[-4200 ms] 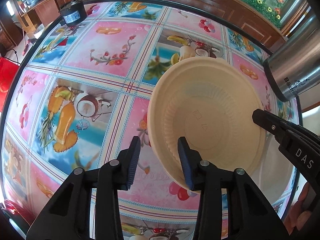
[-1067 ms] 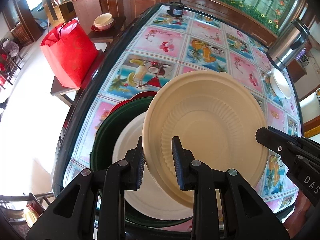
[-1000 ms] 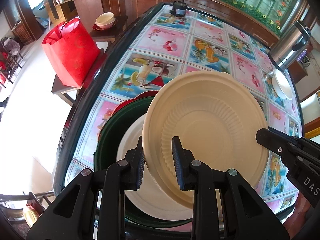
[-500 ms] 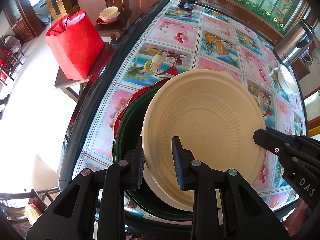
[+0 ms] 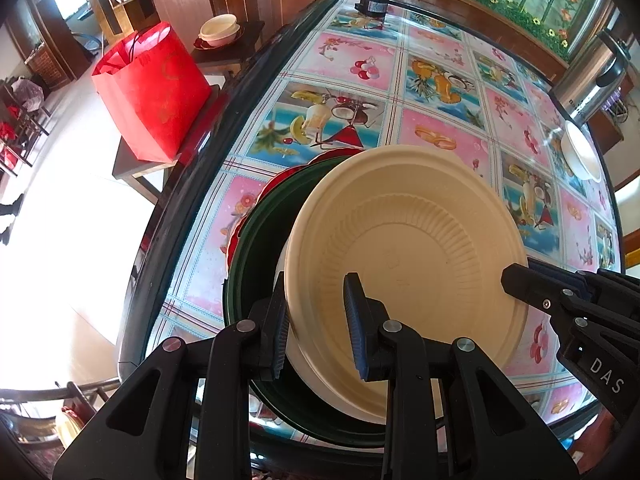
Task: Organize plates and bowls
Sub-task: 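Lower the beige plate into the green basin on the white plate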
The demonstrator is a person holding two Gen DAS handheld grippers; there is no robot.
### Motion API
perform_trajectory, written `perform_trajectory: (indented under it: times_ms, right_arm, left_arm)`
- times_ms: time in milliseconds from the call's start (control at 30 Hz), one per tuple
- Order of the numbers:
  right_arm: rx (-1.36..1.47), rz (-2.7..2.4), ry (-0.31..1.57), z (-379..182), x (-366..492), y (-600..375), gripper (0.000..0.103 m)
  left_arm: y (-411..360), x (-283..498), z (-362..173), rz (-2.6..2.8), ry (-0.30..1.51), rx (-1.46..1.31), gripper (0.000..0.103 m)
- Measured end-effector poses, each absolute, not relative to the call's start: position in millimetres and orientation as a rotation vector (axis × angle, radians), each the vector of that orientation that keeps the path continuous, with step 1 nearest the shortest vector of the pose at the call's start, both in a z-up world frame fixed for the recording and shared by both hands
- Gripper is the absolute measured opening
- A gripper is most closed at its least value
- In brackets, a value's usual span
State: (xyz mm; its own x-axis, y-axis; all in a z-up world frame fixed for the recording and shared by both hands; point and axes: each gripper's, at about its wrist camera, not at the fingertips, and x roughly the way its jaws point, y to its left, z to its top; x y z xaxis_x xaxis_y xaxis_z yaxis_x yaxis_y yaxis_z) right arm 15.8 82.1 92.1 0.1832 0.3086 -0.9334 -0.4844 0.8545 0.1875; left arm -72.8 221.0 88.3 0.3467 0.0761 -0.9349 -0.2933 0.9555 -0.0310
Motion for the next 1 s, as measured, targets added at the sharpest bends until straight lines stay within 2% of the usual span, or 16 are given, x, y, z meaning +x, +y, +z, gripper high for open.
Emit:
perform_trajectory:
  times_ms: [1000]
  right_arm:
    - [-0.167,0.559,1.285,81.4,14.4,81.0,0.015]
  left_arm:
    - [221.5,-75.1,105.4,0.258,1.142,-0.189,0.026]
